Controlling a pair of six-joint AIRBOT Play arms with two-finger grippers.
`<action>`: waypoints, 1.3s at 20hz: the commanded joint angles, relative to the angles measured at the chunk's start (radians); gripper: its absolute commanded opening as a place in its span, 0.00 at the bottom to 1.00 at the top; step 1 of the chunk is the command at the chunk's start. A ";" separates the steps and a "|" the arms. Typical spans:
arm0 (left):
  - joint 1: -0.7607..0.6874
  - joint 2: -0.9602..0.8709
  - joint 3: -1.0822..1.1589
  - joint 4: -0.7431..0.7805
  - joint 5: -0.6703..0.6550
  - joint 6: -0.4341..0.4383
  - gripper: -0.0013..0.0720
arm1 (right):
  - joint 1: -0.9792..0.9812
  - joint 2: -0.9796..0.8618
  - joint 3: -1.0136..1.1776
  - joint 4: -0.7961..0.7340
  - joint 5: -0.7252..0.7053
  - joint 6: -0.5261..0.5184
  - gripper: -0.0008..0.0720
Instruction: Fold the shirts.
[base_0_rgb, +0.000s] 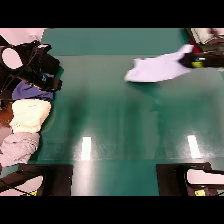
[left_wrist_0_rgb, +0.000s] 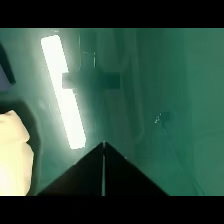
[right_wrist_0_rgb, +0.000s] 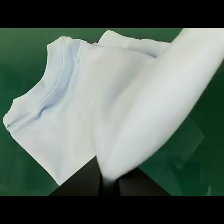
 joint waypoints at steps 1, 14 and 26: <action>0.001 -0.001 0.000 -0.005 -0.025 -0.002 0.05 | -0.287 0.031 0.000 -0.068 0.039 0.058 0.03; 0.001 -0.001 0.000 -0.164 0.016 -0.016 0.05 | -0.688 0.031 -0.001 -0.298 0.223 0.243 0.03; 0.001 0.000 0.000 -0.163 0.019 -0.008 0.05 | -0.841 0.068 0.000 -0.445 0.638 0.430 0.73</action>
